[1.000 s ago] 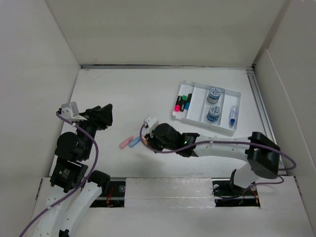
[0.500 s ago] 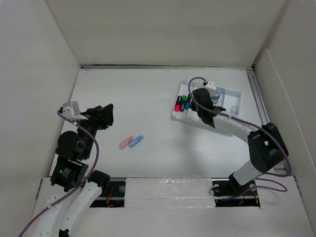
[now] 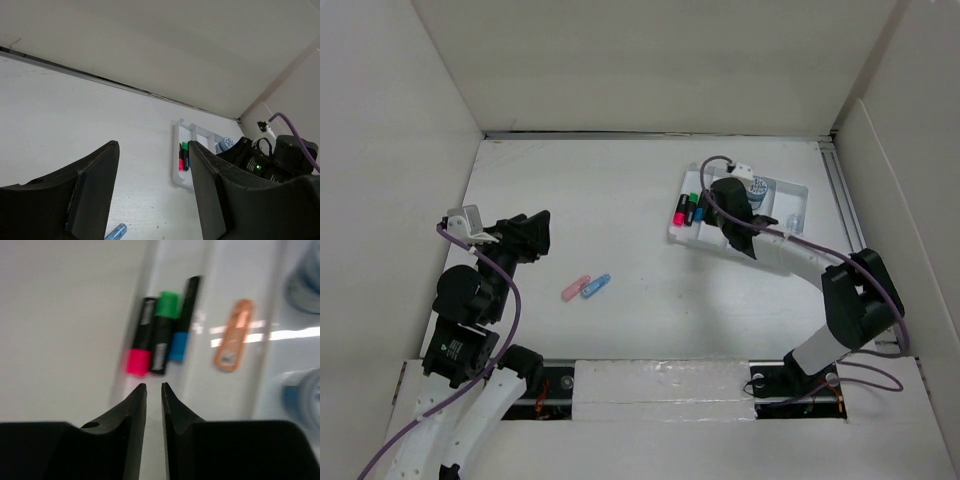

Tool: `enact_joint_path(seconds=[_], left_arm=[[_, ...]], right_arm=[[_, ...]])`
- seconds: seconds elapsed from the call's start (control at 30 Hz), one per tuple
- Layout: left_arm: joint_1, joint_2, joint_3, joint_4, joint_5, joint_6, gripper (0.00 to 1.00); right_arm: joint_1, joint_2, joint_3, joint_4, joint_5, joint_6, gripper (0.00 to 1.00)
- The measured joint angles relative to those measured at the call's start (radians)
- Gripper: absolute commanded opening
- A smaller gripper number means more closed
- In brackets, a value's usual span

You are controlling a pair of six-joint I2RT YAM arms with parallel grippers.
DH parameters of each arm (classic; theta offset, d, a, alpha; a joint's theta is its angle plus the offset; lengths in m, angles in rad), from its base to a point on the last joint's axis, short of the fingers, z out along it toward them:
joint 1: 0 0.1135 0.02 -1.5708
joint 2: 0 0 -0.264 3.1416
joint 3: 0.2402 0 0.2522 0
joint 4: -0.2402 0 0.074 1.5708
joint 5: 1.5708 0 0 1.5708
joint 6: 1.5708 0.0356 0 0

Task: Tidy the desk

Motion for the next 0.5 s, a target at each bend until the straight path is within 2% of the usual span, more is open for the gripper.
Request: enact_joint_path(seconds=[0.07,0.13,0.23,0.27,0.33,0.37,0.47,0.5], left_arm=[[0.0,0.0,0.0,0.0,0.0,0.0,0.54],[0.0,0.0,0.0,0.0,0.0,0.0,0.53],[0.0,0.003,0.0,0.0,0.0,0.0,0.53],[0.0,0.005,0.0,0.0,0.001,0.0,0.53],[0.0,0.006,0.0,0.0,0.002,0.0,0.53],[0.0,0.006,0.0,0.0,0.003,0.0,0.53],[0.0,0.006,0.0,0.0,0.003,0.0,0.53],[0.0,0.006,0.0,0.0,0.003,0.0,0.53]], right_arm=[[0.074,-0.006,0.0,0.025,-0.06,-0.029,0.11],[0.166,0.005,0.007,0.034,-0.124,-0.065,0.11],[0.315,0.068,0.05,0.02,-0.209,-0.11,0.26],[0.361,0.1,0.072,0.013,-0.229,-0.121,0.39],[0.444,0.161,0.113,-0.002,-0.262,-0.138,0.52],[0.483,0.19,0.132,-0.012,-0.275,-0.142,0.64],[0.584,0.268,0.173,-0.033,-0.33,-0.155,0.81],[0.586,0.27,0.174,-0.034,-0.33,-0.155,0.81]])
